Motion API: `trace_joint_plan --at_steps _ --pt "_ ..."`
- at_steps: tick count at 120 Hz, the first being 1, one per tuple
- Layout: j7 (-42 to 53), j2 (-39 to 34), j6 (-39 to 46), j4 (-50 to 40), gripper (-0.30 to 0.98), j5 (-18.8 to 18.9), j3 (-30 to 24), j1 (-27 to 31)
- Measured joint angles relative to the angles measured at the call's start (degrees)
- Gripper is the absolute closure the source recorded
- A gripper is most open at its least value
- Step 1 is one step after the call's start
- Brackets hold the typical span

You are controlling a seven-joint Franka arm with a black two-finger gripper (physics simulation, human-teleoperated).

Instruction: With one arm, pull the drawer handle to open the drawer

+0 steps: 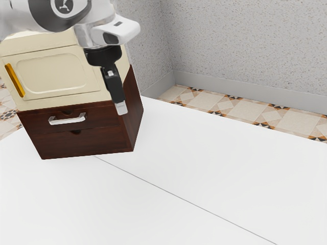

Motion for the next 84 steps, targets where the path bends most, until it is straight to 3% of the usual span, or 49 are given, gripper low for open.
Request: trace_joint_plan --at_steps 30,49,64,84 --pt "1.2 -1.9 0.0 -1.2 0.0 1.1 0.3 0.1" --pt "1.6 -14.7 -0.1 -15.6 0.0 3.2 1.8 0.0" --pt "3.2 -18.8 0.6 -22.5 0.0 5.6 2.0 2.0" --pt "6.6 -27.2 11.0 -38.5 0.0 11.6 2.8 4.1"
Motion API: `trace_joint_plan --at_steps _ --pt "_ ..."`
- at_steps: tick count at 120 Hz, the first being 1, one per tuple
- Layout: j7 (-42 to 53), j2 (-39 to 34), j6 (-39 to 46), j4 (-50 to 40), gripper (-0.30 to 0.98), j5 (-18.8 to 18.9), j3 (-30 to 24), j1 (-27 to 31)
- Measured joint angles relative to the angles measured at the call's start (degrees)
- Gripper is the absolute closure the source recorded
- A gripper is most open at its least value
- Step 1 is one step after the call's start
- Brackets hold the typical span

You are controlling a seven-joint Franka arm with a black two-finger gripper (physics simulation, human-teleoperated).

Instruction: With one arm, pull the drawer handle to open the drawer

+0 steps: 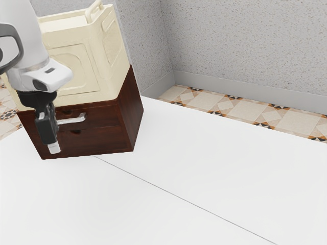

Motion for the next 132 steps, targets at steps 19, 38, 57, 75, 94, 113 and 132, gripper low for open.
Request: trace_joint_plan --at_steps 19,38,57,75,94,113,132 --pt "4.3 -1.0 11.5 -5.1 0.0 3.5 2.0 0.0" --pt "8.8 -0.2 21.6 -7.6 0.08 6.5 4.1 0.3" --pt "13.7 2.2 28.1 -7.6 0.22 7.7 7.1 0.7" --pt "17.6 4.7 32.5 -7.6 0.28 8.1 7.7 2.2" --pt "21.3 6.7 35.7 -7.4 0.31 8.2 7.8 4.3" --pt "24.5 9.3 38.9 -7.0 0.32 7.8 7.9 5.5" --pt "27.3 11.0 41.2 -6.3 0.33 7.7 7.9 6.4"
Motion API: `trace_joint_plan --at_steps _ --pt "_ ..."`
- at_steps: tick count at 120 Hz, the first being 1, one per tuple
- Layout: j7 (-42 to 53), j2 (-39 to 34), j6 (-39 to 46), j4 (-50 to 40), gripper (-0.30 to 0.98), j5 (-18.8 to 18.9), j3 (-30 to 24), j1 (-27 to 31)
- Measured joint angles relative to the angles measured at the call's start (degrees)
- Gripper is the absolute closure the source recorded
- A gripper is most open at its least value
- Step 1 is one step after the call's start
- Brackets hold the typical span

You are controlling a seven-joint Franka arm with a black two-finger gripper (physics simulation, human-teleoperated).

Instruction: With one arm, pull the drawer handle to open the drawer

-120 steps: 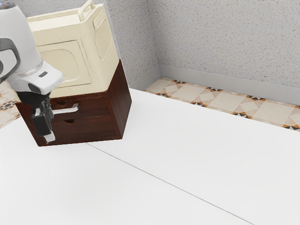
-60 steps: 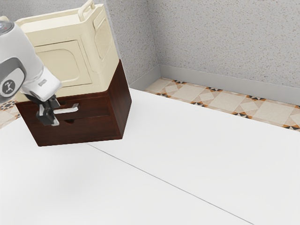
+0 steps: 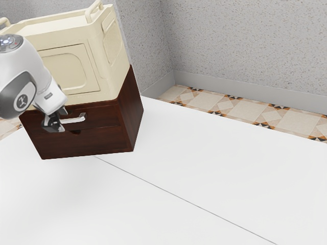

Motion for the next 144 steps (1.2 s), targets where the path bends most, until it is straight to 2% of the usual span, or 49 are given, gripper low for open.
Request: trace_joint_plan --at_steps 58,92,113,144 --pt "5.1 3.6 2.6 0.7 0.36 -2.0 0.1 1.8" --pt "6.6 3.6 3.0 0.0 0.54 -8.0 0.0 1.6" --pt "7.3 -1.6 3.0 -4.8 0.6 -8.6 0.2 0.7" --pt "8.0 -8.1 3.0 -11.9 0.6 -8.5 0.3 0.9"
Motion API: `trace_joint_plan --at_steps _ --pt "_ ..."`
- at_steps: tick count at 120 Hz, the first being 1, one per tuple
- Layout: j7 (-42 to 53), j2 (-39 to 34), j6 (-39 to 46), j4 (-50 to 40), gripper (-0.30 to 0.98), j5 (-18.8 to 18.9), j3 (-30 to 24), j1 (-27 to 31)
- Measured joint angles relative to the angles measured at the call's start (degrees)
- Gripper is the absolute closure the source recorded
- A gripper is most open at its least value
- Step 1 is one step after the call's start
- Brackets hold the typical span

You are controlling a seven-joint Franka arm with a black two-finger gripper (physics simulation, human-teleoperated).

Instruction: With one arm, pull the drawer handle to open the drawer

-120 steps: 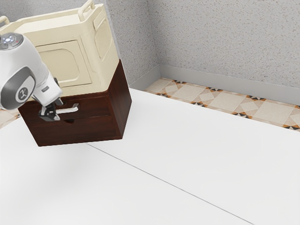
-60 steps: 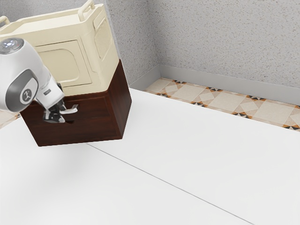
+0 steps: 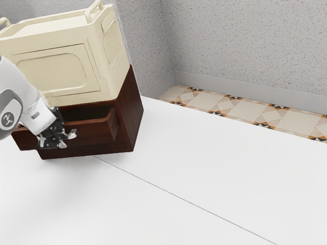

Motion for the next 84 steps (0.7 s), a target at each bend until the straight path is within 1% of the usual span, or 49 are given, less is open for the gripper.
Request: trace_joint_plan --at_steps 35,60,84 --pt "1.0 -6.4 0.0 -5.9 0.61 0.0 -0.2 -0.1" --pt "1.5 -12.1 -0.1 -10.0 0.63 0.0 -0.7 0.0" --pt "1.8 -15.8 -0.1 -13.4 0.62 0.0 -2.0 0.4"
